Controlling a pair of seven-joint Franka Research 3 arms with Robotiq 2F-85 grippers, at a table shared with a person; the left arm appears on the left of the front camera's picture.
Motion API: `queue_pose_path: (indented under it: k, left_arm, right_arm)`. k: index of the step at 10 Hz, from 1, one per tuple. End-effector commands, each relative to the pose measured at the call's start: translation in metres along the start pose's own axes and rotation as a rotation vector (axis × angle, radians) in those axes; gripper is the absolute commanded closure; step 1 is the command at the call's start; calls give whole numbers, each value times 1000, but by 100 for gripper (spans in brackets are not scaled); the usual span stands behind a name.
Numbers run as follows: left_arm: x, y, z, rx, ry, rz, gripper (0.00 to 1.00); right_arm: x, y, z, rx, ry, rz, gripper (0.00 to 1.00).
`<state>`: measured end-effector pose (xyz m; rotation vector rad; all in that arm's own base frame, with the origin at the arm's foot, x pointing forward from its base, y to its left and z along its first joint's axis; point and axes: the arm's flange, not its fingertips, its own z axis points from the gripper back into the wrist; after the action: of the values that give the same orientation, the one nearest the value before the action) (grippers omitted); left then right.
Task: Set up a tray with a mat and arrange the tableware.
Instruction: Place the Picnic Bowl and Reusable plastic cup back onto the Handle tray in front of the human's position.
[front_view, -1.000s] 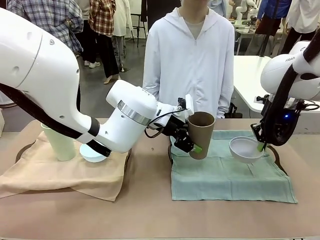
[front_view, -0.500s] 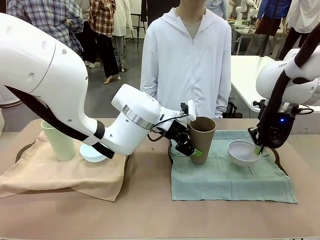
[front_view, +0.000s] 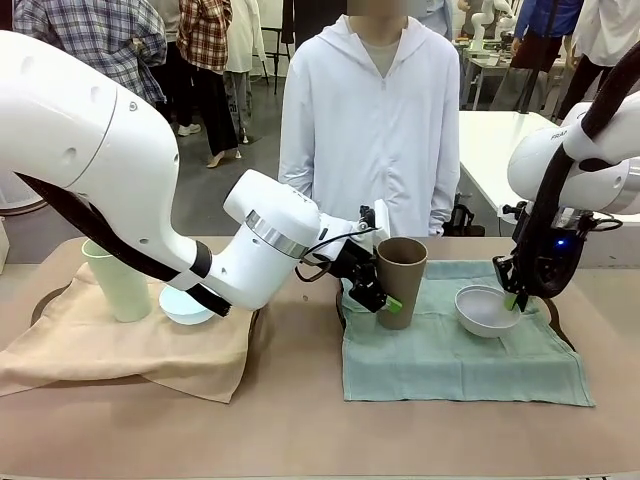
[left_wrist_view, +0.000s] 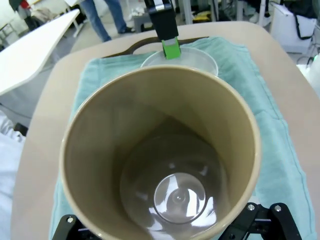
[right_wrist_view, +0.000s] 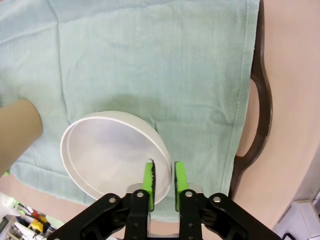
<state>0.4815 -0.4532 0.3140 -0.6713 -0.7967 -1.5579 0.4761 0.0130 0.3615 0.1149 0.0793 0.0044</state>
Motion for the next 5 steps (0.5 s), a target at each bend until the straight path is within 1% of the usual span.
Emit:
queue_pose_path:
  k: [1,2,4,5]
  left_arm:
    - [-6,1,11,-5,-16,59,0]
    - [-11,3,19,-3,-17,88,0]
    - [-22,4,34,-13,-10,129,0]
    - [-26,4,46,-46,-9,177,0]
  right_arm:
    - [-1,-2,8,-25,-35,-2,10]
    - [-3,-3,12,-21,-43,-4,0]
    - [-10,-8,19,3,-42,6,0]
    - [-15,-9,24,4,-48,16,33]
